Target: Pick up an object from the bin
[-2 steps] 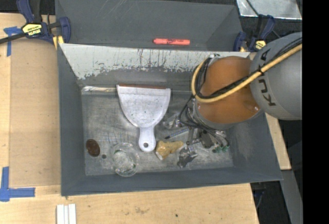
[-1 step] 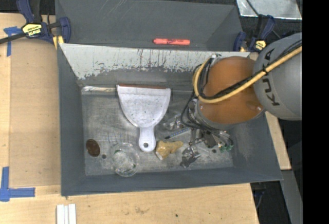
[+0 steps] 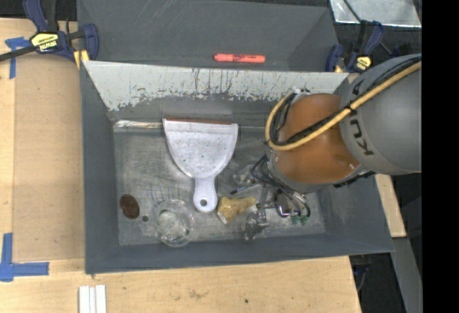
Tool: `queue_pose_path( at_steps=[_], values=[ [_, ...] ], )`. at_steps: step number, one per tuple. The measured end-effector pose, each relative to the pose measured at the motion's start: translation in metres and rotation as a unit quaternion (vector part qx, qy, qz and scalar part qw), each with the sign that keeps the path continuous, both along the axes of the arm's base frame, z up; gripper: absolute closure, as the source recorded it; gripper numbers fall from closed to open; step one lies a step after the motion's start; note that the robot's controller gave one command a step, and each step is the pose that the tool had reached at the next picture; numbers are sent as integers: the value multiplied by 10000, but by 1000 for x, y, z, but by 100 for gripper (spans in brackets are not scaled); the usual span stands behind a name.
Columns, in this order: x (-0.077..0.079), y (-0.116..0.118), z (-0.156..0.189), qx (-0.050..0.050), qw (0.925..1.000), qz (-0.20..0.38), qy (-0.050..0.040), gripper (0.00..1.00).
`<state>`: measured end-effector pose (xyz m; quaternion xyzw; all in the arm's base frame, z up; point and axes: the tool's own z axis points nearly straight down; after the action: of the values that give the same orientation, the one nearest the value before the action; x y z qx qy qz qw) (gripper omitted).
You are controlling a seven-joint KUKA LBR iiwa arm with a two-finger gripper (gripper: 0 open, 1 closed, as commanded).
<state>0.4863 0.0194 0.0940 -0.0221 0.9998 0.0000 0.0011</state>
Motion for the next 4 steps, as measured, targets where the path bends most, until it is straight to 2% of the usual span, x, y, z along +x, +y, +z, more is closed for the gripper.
queue_pose_path(
  at_steps=[1,2,3,4],
  values=[
    [4,2,-17,-13,9748,2231,-41,100],
    [5,2,-18,-16,9695,2449,-49,100],
    [4,2,-15,-11,9694,2454,-38,100],
    [0,2,3,5,9703,2418,30,100]
  ],
)
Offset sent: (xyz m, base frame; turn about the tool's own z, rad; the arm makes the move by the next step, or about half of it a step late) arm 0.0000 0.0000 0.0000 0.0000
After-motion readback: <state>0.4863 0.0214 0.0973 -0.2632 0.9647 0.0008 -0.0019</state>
